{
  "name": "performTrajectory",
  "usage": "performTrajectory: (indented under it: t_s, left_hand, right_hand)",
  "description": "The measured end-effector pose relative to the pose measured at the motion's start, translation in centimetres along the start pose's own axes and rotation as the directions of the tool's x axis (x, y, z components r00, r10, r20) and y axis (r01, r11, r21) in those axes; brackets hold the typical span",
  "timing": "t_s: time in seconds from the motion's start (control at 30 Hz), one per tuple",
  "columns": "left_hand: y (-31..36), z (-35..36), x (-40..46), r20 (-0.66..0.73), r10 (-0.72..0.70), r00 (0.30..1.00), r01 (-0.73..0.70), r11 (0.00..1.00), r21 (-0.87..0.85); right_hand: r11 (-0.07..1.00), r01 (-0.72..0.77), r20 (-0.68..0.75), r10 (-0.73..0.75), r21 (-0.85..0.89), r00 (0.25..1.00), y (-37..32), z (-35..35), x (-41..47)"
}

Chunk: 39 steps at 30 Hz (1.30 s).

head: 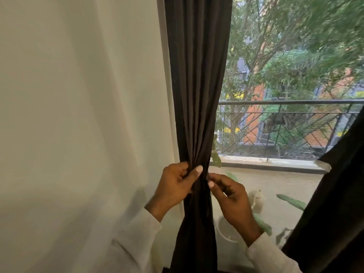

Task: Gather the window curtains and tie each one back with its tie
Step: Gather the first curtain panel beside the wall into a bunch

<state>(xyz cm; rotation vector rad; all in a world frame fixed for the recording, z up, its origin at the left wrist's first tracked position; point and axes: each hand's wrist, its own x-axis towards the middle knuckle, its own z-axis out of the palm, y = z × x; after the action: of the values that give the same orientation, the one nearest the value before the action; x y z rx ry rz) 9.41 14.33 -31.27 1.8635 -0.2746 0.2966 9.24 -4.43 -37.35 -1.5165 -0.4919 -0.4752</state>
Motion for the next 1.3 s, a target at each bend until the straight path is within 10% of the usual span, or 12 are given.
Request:
performTrajectory:
  t_s: [0.27, 0.4, 0.77, 0.97, 1.13, 1.3]
  left_hand:
    - [2.0, 0.3, 2.0, -0.031, 0.02, 0.999, -0.012, 0.967, 0.256]
    - [1.6, 0.4, 2.1, -0.094, 0.011, 0.995, 0.01, 0.976, 0.217]
    - [2.8, -1.0, 1.4, 0.358, -0.032, 0.933, 0.045, 0.999, -0.029]
    - [1.9, -1.0, 1.4, 0.065, 0.187, 0.98, -0.198, 0.913, 0.356]
    - [1.5, -1.3, 2.2, 0.37, -0.058, 0.927, 0.012, 0.992, 0.127]
    - [0.5, -0.3, 2.5, 0.12, 0.006, 0.993, -0.022, 0.991, 0.132]
  right_hand:
    - [0.974, 0.164, 0.092, -0.151, -0.158, 0.984, 0.3, -0.5, 0.2]
    - [0.995, -0.064, 0.013, 0.064, 0.076, 0.998, -0.3, -0.4, 0.5]
    - [0.992, -0.119, 0.03, 0.12, -0.044, 0.992, -0.3, -1.2, 1.3]
    - [0.989, -0.142, 0.096, 0.138, 0.033, 0.986, 0.9, -1.8, 1.6]
    - [0.99, -0.097, 0.178, 0.078, 0.1, 0.981, 0.8, -2.0, 2.3]
    - [0.982, -0.161, -0.036, 0.166, 0.102, 0.986, 0.4, -1.0, 2.3]
